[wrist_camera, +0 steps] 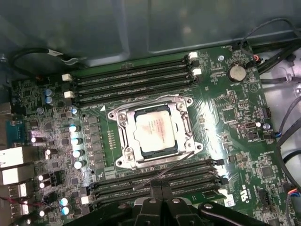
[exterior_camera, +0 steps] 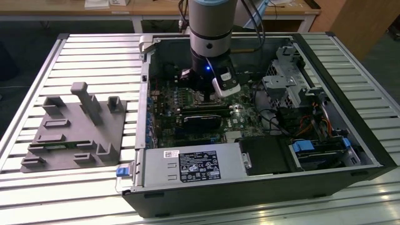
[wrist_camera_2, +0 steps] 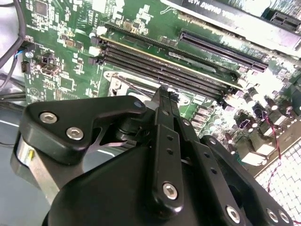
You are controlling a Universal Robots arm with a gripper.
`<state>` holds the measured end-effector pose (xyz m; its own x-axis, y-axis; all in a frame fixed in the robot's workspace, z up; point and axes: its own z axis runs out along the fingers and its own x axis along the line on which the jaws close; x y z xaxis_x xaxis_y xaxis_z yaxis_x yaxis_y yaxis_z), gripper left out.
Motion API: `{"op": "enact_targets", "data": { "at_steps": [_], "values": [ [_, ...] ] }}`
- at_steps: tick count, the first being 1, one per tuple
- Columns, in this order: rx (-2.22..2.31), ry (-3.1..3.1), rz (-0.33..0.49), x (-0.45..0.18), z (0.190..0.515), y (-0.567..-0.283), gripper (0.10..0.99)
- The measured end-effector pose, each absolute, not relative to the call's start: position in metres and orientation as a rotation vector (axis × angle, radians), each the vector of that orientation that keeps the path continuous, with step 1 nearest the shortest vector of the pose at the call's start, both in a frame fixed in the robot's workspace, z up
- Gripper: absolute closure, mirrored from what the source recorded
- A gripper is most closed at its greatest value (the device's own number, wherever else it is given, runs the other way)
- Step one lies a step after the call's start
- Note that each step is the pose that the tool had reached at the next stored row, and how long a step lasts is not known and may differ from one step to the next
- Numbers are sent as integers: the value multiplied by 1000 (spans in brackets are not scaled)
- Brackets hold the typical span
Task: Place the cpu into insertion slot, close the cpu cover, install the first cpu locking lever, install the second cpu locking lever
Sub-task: 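Install the second cpu locking lever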
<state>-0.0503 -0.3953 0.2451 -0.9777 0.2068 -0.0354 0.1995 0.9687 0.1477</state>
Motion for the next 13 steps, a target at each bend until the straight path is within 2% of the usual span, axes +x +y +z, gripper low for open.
{"op": "enact_targets", "data": {
  "at_steps": [8,13],
  "values": [
    [310,3067,281,-58,240,-395,980],
    [305,3068,290,-59,234,-395,980]
  ]
}}
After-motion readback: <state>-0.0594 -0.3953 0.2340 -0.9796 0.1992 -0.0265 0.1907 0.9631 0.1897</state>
